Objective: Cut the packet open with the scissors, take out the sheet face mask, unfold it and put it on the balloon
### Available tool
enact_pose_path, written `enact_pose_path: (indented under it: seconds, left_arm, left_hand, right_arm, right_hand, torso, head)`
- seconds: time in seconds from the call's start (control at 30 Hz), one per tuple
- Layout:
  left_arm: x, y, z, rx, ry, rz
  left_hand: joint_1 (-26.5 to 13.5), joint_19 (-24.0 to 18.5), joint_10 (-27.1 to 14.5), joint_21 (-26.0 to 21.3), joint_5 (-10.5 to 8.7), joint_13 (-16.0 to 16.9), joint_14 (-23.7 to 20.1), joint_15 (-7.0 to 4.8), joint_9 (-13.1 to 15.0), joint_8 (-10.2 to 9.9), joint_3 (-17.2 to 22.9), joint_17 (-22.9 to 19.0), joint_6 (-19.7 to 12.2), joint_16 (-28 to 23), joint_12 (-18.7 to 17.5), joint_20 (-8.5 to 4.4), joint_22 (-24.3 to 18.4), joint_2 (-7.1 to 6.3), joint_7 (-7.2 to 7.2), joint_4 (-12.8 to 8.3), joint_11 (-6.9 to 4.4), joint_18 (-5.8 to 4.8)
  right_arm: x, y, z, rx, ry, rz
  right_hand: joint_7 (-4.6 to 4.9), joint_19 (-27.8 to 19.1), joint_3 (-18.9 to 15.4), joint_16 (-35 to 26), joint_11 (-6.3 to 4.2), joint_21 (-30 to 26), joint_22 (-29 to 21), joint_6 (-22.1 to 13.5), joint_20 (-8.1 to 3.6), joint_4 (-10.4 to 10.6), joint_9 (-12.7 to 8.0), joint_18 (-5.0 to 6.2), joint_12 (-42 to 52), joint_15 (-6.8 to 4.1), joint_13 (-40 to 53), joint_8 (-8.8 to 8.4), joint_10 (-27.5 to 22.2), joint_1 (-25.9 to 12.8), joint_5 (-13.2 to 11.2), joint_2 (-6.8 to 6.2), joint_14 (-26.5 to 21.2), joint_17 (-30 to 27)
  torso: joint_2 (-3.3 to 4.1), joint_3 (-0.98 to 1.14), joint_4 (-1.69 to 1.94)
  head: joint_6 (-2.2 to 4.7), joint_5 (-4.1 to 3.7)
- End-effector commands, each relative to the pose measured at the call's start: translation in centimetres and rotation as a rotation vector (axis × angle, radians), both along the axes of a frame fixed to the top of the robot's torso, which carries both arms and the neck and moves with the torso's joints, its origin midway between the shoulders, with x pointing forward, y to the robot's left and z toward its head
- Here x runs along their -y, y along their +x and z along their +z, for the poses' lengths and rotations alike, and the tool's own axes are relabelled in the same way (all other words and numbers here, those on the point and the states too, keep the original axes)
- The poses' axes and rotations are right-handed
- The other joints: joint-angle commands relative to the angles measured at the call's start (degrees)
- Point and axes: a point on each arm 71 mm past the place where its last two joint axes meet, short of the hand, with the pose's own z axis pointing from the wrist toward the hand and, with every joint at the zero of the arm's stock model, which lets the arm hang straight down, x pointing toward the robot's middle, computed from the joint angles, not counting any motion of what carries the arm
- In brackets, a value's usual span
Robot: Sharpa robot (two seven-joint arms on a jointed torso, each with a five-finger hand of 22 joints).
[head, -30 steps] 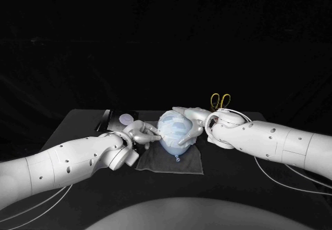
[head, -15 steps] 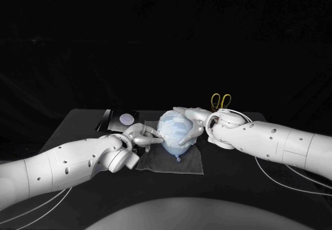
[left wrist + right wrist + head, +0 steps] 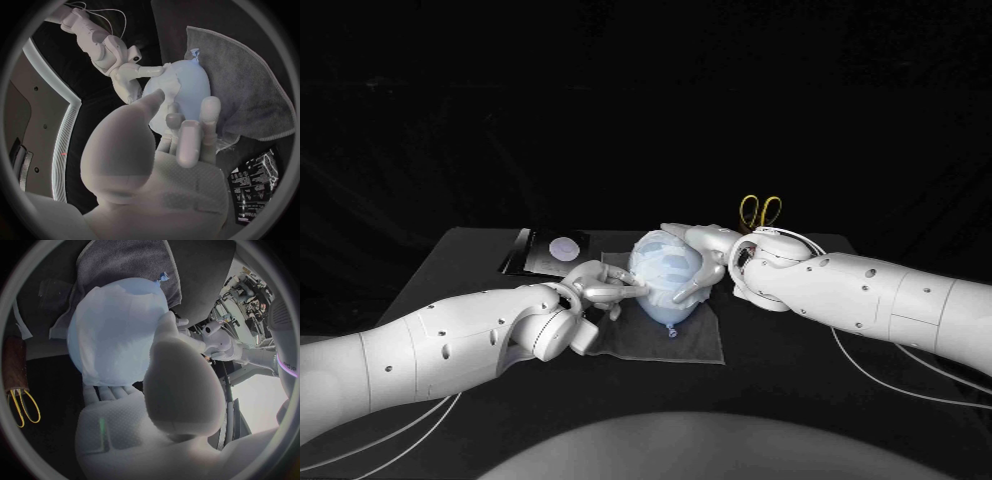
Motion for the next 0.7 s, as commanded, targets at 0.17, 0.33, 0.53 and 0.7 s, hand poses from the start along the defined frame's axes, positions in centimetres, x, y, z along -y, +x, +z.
enact_pose_path:
  seconds: [0.17, 0.33, 0.53, 0.7]
  left_arm:
    - [0.13, 0.10, -0.32, -0.046, -0.055, 0.099]
    - [0.29, -0.09, -0.73, -0.067, -0.068, 0.132]
    - [0.51, -0.22, -0.92, -0.062, -0.080, 0.176]
    - [0.54, -0.16, -0.93, -0.048, -0.084, 0.221]
  left_hand:
    - [0.26, 0.78, 0.83, 0.61, -0.22, 0.75, 0.49, 0.23, -0.41, -0.45, -0.84, 0.35, -0.54, 0.47, 0.63, 0.15, 0.59, 0.21, 0.30, 0.23, 0.36, -0.93]
    - [0.45, 1.34, 1.58, 1.08, -0.21, 1.38, 0.77, 0.29, -0.43, -0.20, -1.38, 0.71, 0.25, 0.66, 1.08, 0.27, 1.34, 0.52, 0.28, 0.60, 0.36, -1.03]
    - [1.54, 2.98, 5.29, 2.33, -0.20, 4.76, 2.32, -0.50, -0.11, 1.29, -2.02, 3.38, 4.11, 1.52, 2.78, -0.09, 3.42, 1.44, -0.91, 1.17, -0.67, -1.32]
    - [3.26, 6.62, 10.48, 4.94, -0.17, 9.76, 4.98, -2.40, 0.94, 3.78, -1.04, 8.34, 10.00, 2.92, 4.87, -1.31, 7.95, 3.94, -3.45, 1.51, -2.90, -2.15]
  right_arm:
    - [-0.22, -0.28, -0.27, -0.014, -0.011, 0.016]
    - [-0.18, -0.27, -0.28, -0.014, -0.012, 0.015]
    - [-0.13, -0.27, -0.30, -0.015, -0.013, 0.014]
    - [-0.15, -0.27, -0.30, -0.016, -0.013, 0.015]
  right_hand:
    - [0.74, 0.54, 0.33, -0.19, 0.18, 0.19, -0.08, 0.24, 0.01, -0.04, 0.10, 0.81, -0.02, -0.07, -0.08, 0.38, -0.27, 0.54, 0.05, -0.12, -0.37, -0.07]
    - [0.94, 0.57, 0.38, -0.20, 0.16, 0.19, -0.09, 0.34, 0.01, -0.04, 0.17, 0.81, -0.02, 0.01, -0.08, 0.43, -0.29, 0.58, 0.05, -0.07, -0.41, -0.08]
    - [1.03, 0.58, 0.43, -0.20, 0.16, 0.19, -0.09, 0.41, 0.01, -0.04, 0.21, 0.81, 0.00, 0.03, -0.07, 0.46, -0.23, 0.60, 0.05, -0.04, -0.38, -0.07]
    - [1.03, 0.58, 0.43, -0.20, 0.16, 0.19, -0.09, 0.41, 0.01, -0.04, 0.21, 0.81, 0.00, 0.03, -0.07, 0.46, -0.23, 0.60, 0.05, -0.04, -0.38, -0.07]
  torso:
    - [-0.03, 0.02, 0.03]
    - [-0.01, -0.04, 0.05]
    - [0.00, -0.01, 0.09]
    - [0.01, -0.03, 0.03]
  head:
    - [0.00, -0.16]
    - [0.00, -0.23]
    - [0.00, -0.15]
    - [0.00, -0.08]
